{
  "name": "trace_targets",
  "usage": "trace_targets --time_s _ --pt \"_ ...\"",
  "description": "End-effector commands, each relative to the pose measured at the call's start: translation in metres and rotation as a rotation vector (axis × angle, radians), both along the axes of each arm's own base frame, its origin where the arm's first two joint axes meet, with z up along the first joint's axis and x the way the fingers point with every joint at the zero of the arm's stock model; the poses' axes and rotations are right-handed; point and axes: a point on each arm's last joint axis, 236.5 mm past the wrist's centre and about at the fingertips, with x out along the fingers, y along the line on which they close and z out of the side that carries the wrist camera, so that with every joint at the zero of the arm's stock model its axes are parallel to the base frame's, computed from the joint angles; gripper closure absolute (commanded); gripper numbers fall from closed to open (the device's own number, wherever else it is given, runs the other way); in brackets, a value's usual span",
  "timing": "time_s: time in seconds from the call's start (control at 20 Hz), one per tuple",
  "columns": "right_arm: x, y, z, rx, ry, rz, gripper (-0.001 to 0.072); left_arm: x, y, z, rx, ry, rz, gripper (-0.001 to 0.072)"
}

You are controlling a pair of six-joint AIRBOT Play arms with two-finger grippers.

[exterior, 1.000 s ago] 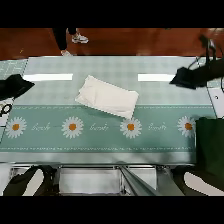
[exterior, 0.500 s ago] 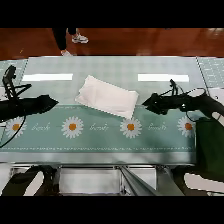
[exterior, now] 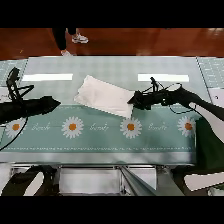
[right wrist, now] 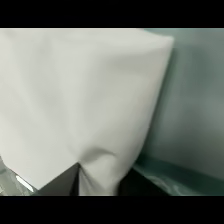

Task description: Fold the shirts.

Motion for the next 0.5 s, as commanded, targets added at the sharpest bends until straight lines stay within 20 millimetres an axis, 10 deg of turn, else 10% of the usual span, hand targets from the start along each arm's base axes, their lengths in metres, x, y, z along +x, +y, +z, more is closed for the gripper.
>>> trace_targets --time_s 0.0,0.45 --pt "0.009 0.008 0.009 -0.042 -0.036 0.063 0.0618 0.000 0.000 0.000 0.000 0.000 0.000 0.0690" --pt "0.030 0.002 0.062 -0.117 -0.140 0.158 0.0691 0.000 0.000 0.000 0.000 -0.001 -0.001 0.0690"
